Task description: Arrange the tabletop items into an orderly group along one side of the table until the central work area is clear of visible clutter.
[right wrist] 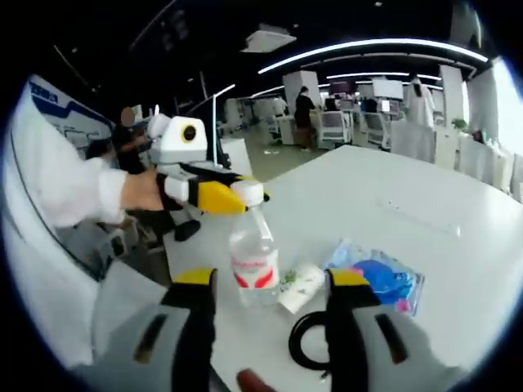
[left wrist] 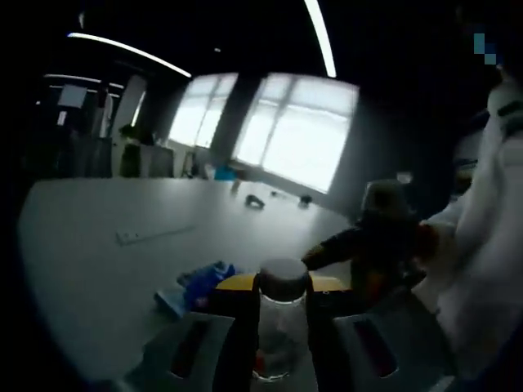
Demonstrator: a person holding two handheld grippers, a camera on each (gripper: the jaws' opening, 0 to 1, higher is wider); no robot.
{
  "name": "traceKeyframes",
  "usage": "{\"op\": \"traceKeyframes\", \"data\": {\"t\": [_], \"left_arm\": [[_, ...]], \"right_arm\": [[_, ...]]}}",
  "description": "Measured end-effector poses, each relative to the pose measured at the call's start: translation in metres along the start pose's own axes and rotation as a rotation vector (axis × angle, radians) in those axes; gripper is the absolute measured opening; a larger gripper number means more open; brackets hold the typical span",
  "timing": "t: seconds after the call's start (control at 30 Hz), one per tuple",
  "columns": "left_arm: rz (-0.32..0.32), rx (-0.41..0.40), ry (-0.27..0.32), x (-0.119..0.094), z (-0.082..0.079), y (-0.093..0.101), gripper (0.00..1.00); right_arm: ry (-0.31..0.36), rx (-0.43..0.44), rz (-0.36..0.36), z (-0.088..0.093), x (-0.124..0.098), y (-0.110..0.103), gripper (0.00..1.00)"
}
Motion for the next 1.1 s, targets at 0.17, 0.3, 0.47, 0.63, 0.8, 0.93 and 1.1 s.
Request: {"op": "traceKeyframes", "data": {"t": [0.17,0.3,0.47,0.63,0.8,0.93,1.1], "left_arm": [[0.067,0.033,-0.004,0.000,-0.007,0.006,0.16],[0.143,0.045,-0.022,-0.001,-0.013,0.011,0.16],[0.238,0.045,-0.019,0.000,-0.020,0.017,0.16],[0.302,0.058,-0.012,0.000,-0.027,0.024,0.16],[0.336,0.062,0.022,0.001,-0.035,0.028,0.16],[0.370,0.063,0.038,0.001,-0.044,0.031,0.16],[0.403,0.069,0.043,0.002,-0.052,0.035,0.17]], "right_arm": [[0.013,-0.072,-0.104,-0.011,0.002,-0.001,0.54],[-0.050,-0.210,-0.211,-0.018,-0.005,0.001,0.56],[-0.042,-0.218,-0.353,-0.023,-0.008,0.003,0.58],[-0.064,-0.217,-0.410,-0.020,-0.004,0.007,0.60],[-0.041,-0.183,-0.449,-0.018,0.002,0.011,0.60],[0.002,-0.148,-0.481,-0.018,0.005,0.014,0.60],[0.039,-0.136,-0.547,-0.024,0.008,0.014,0.61]]}}
Point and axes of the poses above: the point that each gripper's makers call its tool centre point, and the gripper's own axes: x roughly forward along the fingers, y roughly to its right, z roughly out of its underside, the point moved 9 cm from there along -x, roughly backward along the fingers, and after that the axes turned 10 degrees about -z, right-handed, at the moved point
